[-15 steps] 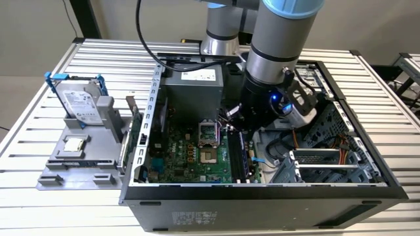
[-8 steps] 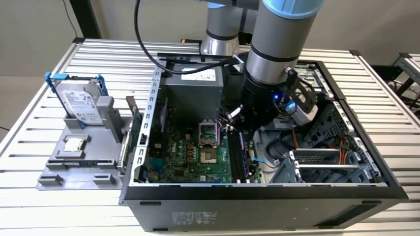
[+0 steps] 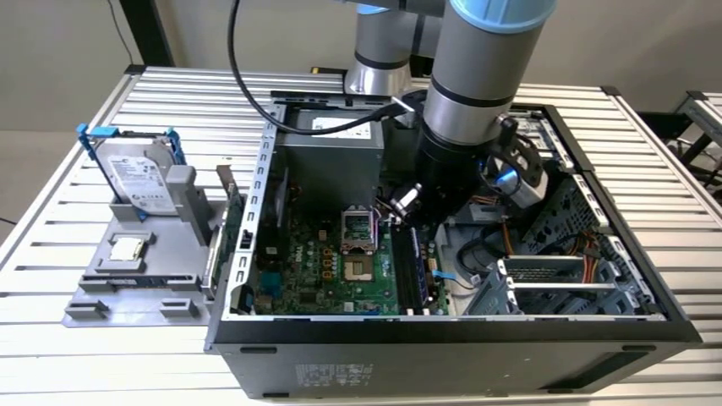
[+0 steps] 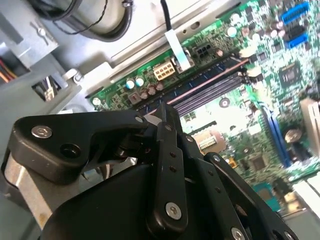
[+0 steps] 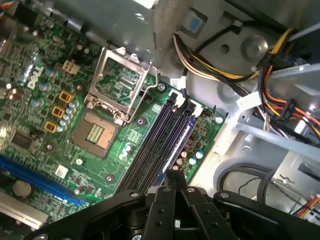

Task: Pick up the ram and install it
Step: 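Press down the ram until it locks into place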

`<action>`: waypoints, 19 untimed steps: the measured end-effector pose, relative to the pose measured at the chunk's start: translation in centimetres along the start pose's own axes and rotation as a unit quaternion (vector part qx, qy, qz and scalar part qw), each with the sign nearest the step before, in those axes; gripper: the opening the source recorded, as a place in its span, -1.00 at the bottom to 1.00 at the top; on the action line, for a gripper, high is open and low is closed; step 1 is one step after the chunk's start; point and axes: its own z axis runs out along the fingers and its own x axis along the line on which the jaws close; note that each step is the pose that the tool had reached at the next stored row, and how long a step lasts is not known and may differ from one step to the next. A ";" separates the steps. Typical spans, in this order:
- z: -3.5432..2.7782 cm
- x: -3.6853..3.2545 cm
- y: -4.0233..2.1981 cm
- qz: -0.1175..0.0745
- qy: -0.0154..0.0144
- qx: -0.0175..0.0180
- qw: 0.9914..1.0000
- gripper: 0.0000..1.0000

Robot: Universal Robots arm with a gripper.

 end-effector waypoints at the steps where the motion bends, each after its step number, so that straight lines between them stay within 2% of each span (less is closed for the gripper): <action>1: 0.00 0.00 0.00 -0.009 0.000 0.000 1.000 -1.00; 5: 0.01 0.01 0.00 -0.039 -0.001 0.000 0.999 -1.00; 12: 0.01 0.01 0.01 -0.080 -0.003 -0.001 0.997 -1.00; 14: 0.01 0.01 0.01 -0.096 -0.003 -0.001 0.995 -1.00; 19: 0.04 0.01 0.01 -0.140 -0.005 -0.001 0.990 -1.00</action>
